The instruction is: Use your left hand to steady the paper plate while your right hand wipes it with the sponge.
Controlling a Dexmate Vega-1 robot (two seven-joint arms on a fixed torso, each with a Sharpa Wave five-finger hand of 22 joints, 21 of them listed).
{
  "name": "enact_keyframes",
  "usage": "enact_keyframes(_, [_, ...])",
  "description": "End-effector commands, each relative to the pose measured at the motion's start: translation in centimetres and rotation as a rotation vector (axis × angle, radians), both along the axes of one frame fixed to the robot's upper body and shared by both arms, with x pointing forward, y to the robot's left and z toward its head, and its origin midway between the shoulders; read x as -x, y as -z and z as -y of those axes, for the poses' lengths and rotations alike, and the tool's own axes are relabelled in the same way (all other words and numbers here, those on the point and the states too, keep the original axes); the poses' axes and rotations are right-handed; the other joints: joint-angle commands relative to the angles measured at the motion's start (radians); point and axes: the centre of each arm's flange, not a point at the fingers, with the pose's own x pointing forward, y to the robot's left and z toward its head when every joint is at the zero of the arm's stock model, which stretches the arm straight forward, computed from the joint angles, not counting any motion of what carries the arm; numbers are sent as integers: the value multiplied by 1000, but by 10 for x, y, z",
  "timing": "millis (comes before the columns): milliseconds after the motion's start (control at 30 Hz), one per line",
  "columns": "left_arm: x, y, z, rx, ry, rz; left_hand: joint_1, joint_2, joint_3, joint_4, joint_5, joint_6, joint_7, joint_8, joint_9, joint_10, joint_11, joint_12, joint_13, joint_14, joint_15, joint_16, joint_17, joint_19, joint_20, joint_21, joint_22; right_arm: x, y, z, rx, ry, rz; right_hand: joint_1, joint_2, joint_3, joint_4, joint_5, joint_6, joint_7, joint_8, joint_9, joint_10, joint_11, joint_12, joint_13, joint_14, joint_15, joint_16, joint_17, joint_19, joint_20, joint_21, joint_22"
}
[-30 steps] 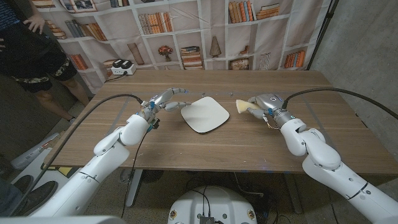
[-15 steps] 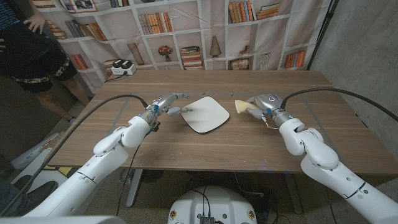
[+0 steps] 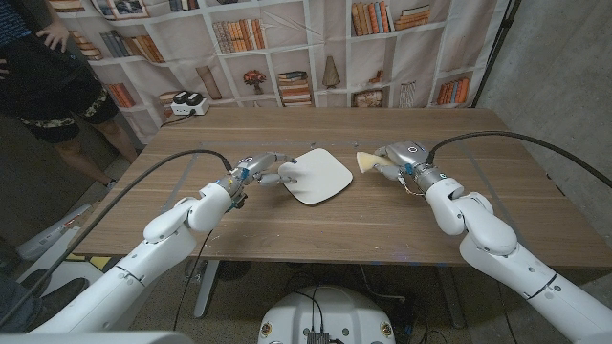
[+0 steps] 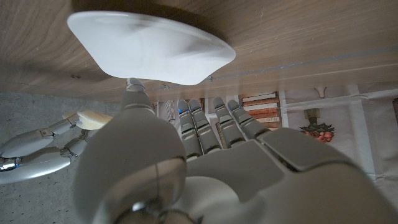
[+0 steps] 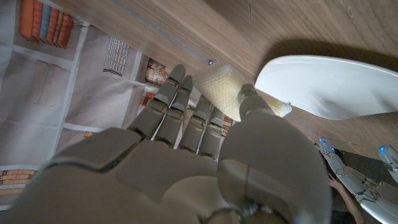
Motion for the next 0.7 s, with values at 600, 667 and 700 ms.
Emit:
enact_keyframes(600, [-11,7,5,-114,-5,-118,-26,-12,-14,13,-7,1,-3,-32,1,-14,10,-22,5,-18,-100,-19,4,-27,-77,-22,2,-18,-18,-35,89,-65,-5,-1,0,6,1,8,1,-1,-9,3,-10,-4,-9,5,-19,-142,-7,6,-20,-128,-5,5])
enact_keyframes(667, [-12,5,4,-126,5,-132,-33,-24,-22,14,-7,3,-6,-35,1,-16,7,-24,5,-24,-103,-21,4,-32,-80,-25,2,-19,-18,-37,90,-67,-7,-2,0,6,2,8,1,-1,-10,3,-10,-2,-9,5,-19,-142,-7,6,-21,-128,-5,5])
enact_keyframes(700, [-13,4,4,-132,5,-135,-37,-30,-26,15,-8,-1,-7,-37,1,-23,7,-27,5,-26,-102,-21,4,-37,-79,-27,2,-20,-18,-37,89,-69,-7,-1,-1,6,2,8,1,0,-10,3,-10,-1,-10,5,-19,-142,-7,6,-20,-128,-5,5])
